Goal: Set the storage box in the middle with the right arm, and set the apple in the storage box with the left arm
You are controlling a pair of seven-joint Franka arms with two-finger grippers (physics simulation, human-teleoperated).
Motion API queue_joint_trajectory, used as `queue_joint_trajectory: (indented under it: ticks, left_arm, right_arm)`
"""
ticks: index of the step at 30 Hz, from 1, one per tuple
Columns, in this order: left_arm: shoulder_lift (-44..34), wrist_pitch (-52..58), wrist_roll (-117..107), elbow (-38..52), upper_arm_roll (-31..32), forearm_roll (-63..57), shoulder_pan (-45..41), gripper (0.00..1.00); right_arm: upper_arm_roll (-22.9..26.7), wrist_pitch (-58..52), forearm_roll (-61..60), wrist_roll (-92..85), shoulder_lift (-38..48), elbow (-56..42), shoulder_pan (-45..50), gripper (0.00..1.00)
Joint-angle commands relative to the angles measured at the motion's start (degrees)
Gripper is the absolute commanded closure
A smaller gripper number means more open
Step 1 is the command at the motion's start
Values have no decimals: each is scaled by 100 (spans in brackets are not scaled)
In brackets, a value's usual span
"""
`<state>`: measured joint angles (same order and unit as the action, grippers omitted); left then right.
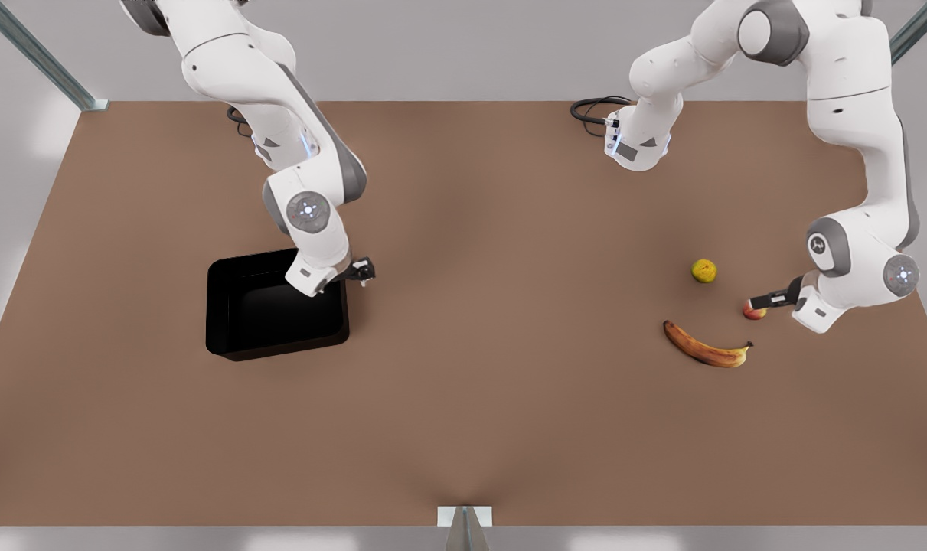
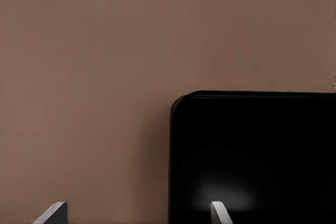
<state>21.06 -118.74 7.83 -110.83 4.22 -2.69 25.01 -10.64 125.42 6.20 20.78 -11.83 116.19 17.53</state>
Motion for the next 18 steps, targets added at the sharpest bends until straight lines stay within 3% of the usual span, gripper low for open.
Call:
queue_joint_trajectory:
  ticks: [1, 10, 14, 18]
  left_arm:
    - [4, 0, 34, 0, 0, -21, 47, 0]
    - [364, -281, 166, 26, 9, -21, 162, 0]
    - [531, -386, 175, 44, 0, -30, 180, 0]
    - [575, -457, 500, 52, 0, -197, 259, 1]
  right_arm:
    - [0, 0, 4, -4, -4, 0, 14, 0]
    - [159, 316, 4, -22, -549, 9, 31, 0]
    - [167, 1178, 13, -39, -224, 694, 40, 0]
    - [290, 1257, 171, -65, -452, 764, 31, 0]
